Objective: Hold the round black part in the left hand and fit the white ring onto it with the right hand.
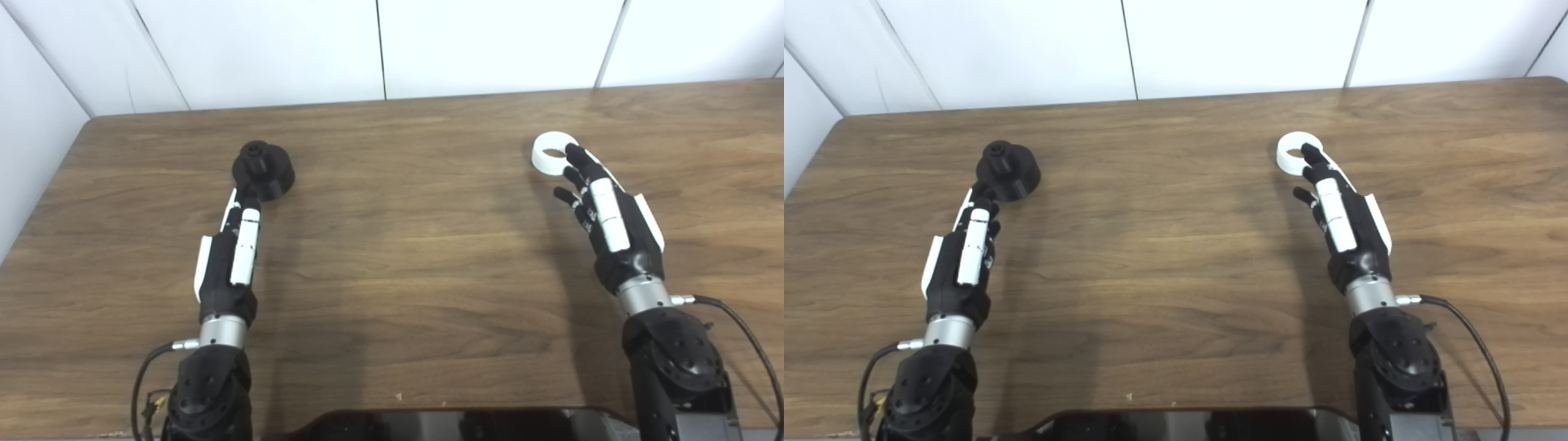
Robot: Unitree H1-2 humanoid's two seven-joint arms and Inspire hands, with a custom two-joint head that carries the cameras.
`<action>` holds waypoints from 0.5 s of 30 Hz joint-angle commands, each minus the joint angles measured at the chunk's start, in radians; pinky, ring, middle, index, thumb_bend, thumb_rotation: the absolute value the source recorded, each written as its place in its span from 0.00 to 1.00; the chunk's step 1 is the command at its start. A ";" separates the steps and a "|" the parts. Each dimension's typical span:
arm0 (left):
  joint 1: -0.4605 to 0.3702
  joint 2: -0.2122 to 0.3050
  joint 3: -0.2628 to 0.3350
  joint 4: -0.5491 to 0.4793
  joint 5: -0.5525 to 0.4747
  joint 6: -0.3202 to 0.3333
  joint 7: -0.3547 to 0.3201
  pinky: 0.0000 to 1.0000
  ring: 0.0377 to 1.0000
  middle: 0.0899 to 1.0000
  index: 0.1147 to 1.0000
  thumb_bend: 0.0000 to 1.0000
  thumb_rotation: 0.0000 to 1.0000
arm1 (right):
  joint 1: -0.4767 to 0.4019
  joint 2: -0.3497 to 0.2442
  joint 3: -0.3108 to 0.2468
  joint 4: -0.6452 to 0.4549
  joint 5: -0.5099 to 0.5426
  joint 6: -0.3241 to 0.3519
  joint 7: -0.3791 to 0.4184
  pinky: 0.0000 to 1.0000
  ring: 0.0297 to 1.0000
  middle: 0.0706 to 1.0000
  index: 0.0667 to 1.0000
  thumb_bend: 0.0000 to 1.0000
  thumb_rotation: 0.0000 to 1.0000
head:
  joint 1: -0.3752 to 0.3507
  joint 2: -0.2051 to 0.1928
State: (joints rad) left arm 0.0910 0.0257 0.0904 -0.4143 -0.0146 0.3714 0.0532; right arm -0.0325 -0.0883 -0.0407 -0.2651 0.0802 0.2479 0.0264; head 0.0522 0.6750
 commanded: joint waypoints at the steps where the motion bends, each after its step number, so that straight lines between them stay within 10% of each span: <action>1: -0.020 0.013 0.007 -0.010 0.001 -0.051 -0.003 1.00 1.00 0.99 0.97 0.39 0.70 | -0.034 0.007 0.005 -0.022 -0.005 -0.055 0.003 0.86 0.94 0.94 0.87 0.56 0.80 | -0.002 0.002; 15: -0.040 0.027 0.002 -0.002 0.058 -0.047 0.008 0.95 0.96 0.96 0.93 0.41 0.49 | -0.030 0.015 -0.004 -0.018 -0.006 -0.066 -0.001 0.88 0.94 0.93 0.87 0.58 0.82 | -0.001 -0.005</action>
State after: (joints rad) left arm 0.0872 0.0307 0.1007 -0.4109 0.0007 0.3604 0.0522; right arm -0.0328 -0.0787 -0.0416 -0.2633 0.0657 0.2201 0.0246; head 0.0506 0.6688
